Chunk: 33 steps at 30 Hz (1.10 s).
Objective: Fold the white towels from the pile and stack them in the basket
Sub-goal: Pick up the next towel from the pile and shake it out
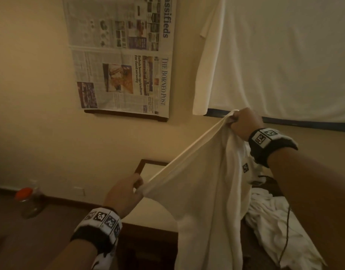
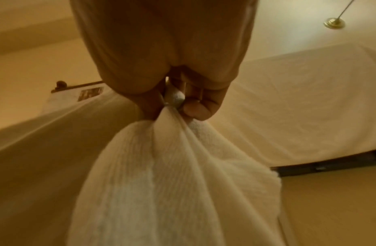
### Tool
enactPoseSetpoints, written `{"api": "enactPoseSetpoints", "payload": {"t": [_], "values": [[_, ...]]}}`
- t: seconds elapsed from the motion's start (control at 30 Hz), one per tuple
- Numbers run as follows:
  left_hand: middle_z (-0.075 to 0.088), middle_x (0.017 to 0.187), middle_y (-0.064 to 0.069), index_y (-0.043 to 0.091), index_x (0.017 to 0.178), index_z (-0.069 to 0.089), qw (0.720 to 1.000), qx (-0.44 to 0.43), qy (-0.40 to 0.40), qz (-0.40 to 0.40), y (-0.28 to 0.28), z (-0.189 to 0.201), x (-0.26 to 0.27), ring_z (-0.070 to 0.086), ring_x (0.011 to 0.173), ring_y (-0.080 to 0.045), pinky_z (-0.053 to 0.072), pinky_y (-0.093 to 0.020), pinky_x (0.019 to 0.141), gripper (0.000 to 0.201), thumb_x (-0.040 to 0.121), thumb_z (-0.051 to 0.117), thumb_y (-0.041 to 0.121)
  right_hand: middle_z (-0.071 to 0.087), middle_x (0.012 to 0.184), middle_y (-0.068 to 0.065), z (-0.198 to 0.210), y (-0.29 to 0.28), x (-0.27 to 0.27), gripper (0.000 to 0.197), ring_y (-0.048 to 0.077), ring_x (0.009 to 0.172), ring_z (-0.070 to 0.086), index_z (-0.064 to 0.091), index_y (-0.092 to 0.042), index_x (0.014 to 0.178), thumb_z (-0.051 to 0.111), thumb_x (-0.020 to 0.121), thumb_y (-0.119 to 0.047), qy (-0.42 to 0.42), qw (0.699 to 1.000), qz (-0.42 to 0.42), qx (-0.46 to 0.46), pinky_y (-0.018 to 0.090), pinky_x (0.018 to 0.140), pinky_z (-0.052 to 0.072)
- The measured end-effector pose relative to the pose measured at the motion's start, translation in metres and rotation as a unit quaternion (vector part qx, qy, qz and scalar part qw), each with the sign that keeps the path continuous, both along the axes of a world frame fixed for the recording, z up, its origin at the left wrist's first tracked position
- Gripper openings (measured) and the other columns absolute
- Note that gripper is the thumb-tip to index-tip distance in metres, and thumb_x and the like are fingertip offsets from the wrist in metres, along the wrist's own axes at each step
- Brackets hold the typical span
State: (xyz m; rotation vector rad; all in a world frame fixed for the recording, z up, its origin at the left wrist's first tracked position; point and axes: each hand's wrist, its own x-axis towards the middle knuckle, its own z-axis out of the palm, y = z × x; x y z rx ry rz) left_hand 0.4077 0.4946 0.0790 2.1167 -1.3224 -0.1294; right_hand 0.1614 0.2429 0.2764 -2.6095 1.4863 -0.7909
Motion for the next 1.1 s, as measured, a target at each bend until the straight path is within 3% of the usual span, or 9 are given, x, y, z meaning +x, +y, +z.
{"api": "enactPoseSetpoints", "payload": {"t": [0.17,0.27,0.37,0.47,0.6,0.73,0.83,0.97,1.1], "values": [[0.059,0.095,0.007,0.033,0.084,0.055,0.99,-0.069,0.058,-0.112,0.022,0.028,0.02,0.055,0.066,-0.009,0.046,-0.02,0.057,0.03,0.088,0.053,0.003,0.06,0.084,0.014,-0.02,0.015,0.005,0.019,0.033,0.081,0.059,0.055,-0.013,0.07,0.058,0.09,-0.013,-0.011,0.998,-0.053,0.039,0.043,0.078,0.053],[0.062,0.087,0.005,0.035,0.087,0.053,0.993,-0.032,-0.006,-0.117,0.036,0.031,0.042,0.059,0.066,-0.012,0.046,-0.027,0.058,0.025,0.095,0.049,0.012,0.063,0.089,0.017,-0.03,0.025,0.012,0.012,0.032,0.079,0.056,0.06,-0.008,0.079,0.057,0.089,-0.013,0.003,0.998,-0.057,0.036,0.038,0.072,0.048],[0.064,0.08,0.005,0.037,0.086,0.054,0.989,-0.024,0.008,-0.145,0.047,0.03,0.054,0.061,0.058,-0.009,0.041,-0.018,0.054,0.026,0.099,0.046,0.016,0.058,0.084,0.017,-0.042,0.037,0.011,0.02,0.036,0.082,0.058,0.067,0.004,0.095,0.058,0.089,-0.012,-0.002,0.997,-0.064,0.049,0.04,0.075,0.049],[0.062,0.073,0.008,0.035,0.076,0.061,0.981,0.05,-0.09,-0.165,0.054,0.035,0.063,0.054,0.058,-0.006,0.033,-0.017,0.054,0.025,0.091,0.043,0.045,0.057,0.084,0.02,-0.057,0.051,0.005,0.02,0.033,0.079,0.055,0.067,0.005,0.095,0.059,0.09,-0.012,-0.001,0.994,-0.086,0.067,0.037,0.071,0.045],[0.055,0.066,0.009,0.028,0.066,0.054,0.983,0.061,-0.12,-0.123,0.05,0.029,0.071,0.051,0.061,-0.007,0.033,-0.024,0.054,0.032,0.085,0.064,0.052,0.056,0.076,0.013,-0.083,0.059,-0.005,0.015,0.03,0.074,0.052,0.067,0.0,0.089,0.058,0.089,-0.011,0.013,0.99,-0.1,0.1,0.033,0.068,0.041],[0.06,0.078,0.004,0.03,0.074,0.055,0.994,-0.059,0.048,-0.077,0.038,0.001,0.088,0.06,0.07,-0.017,0.049,-0.036,0.062,0.021,0.085,0.07,0.022,0.062,0.079,0.014,-0.119,0.06,-0.02,0.013,0.03,0.075,0.057,0.066,-0.01,0.075,0.06,0.087,-0.015,0.025,0.985,-0.095,0.144,0.031,0.067,0.041],[0.064,0.089,-0.001,0.033,0.085,0.06,0.981,-0.09,0.171,0.003,0.031,-0.018,0.096,0.066,0.08,-0.026,0.058,-0.047,0.07,0.02,0.085,0.072,0.017,0.068,0.088,0.012,-0.153,0.065,-0.033,0.009,0.032,0.089,0.063,0.072,-0.011,0.089,0.064,0.087,-0.014,0.003,0.98,-0.075,0.184,0.031,0.076,0.046],[0.071,0.082,-0.014,0.011,0.086,0.073,0.986,-0.022,0.142,0.079,0.027,-0.046,0.102,0.067,0.082,-0.036,0.055,-0.052,0.082,0.019,0.092,0.065,0.027,0.068,0.106,0.013,-0.202,0.087,-0.057,0.021,0.03,0.104,0.06,0.07,-0.006,0.108,0.06,0.091,-0.004,-0.03,0.976,-0.072,0.203,0.026,0.084,0.039],[0.069,0.106,-0.024,0.002,0.109,0.07,0.971,0.062,0.137,0.189,0.03,-0.079,0.113,0.063,0.097,-0.041,0.048,-0.045,0.086,0.033,0.098,0.055,0.029,0.066,0.115,0.019,-0.247,0.101,-0.111,0.025,0.037,0.107,0.058,0.069,-0.009,0.111,0.053,0.092,-0.005,-0.008,0.959,-0.194,0.205,0.036,0.085,0.044]]}}
